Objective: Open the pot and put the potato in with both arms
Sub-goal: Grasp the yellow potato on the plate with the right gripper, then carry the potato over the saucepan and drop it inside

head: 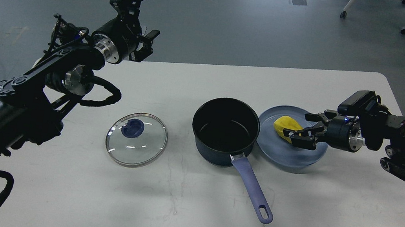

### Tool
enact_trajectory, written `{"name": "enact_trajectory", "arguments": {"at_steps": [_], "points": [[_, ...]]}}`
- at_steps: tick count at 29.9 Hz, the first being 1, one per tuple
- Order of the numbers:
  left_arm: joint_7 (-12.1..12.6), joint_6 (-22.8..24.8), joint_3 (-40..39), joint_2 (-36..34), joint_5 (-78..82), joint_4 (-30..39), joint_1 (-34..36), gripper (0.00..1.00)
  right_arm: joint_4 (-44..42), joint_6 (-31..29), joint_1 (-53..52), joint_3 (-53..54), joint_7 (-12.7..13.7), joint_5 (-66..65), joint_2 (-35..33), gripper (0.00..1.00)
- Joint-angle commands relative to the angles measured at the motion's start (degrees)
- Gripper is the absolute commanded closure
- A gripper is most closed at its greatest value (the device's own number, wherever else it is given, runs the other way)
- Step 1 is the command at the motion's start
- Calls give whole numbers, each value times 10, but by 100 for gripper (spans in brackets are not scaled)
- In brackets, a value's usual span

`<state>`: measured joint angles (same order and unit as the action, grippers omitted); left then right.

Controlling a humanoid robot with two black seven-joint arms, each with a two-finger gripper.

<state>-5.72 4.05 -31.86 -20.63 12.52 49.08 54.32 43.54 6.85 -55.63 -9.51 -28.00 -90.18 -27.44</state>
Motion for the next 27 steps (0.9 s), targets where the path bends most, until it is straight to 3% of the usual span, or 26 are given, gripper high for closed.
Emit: {"name": "enact_trajectory", "arguments": {"at_steps": [1,6,15,27], "points": [[-1,0,0,-1,1,0,-7,1,-5,0,2,-4,0,0,8,10],[-2,-3,0,0,1,1,-10,1,-35,0,2,-26,0,1,26,19],[-14,-19,0,6,57,1,-15,1,-64,11,2,-48,0,1,42,62],[-16,-19,1,8,57,1,-15,1,-42,53,-69,-53,0,2,23,63]]}}
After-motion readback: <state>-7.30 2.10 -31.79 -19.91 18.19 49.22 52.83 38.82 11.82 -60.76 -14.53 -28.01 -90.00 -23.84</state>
